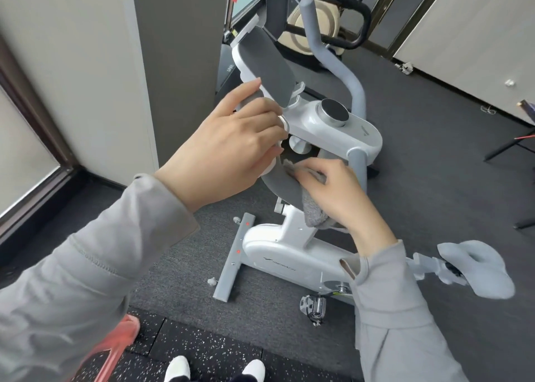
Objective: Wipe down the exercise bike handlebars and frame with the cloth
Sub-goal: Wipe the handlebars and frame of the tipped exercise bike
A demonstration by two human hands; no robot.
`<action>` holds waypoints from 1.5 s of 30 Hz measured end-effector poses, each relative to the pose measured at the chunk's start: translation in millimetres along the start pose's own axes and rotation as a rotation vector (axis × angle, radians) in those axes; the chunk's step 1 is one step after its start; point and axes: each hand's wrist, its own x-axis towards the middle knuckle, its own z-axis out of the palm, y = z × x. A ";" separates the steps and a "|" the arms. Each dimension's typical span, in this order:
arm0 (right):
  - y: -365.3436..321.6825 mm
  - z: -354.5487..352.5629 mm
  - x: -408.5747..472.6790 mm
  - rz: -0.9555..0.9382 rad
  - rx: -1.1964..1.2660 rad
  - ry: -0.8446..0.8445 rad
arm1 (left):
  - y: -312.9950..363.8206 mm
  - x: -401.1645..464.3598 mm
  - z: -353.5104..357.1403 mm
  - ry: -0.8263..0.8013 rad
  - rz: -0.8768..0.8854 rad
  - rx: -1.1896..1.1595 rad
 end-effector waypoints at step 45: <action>126.9 -78.2 93.9 -0.642 -0.364 -0.391 | 140.3 26.6 70.6 -0.138 -0.662 0.014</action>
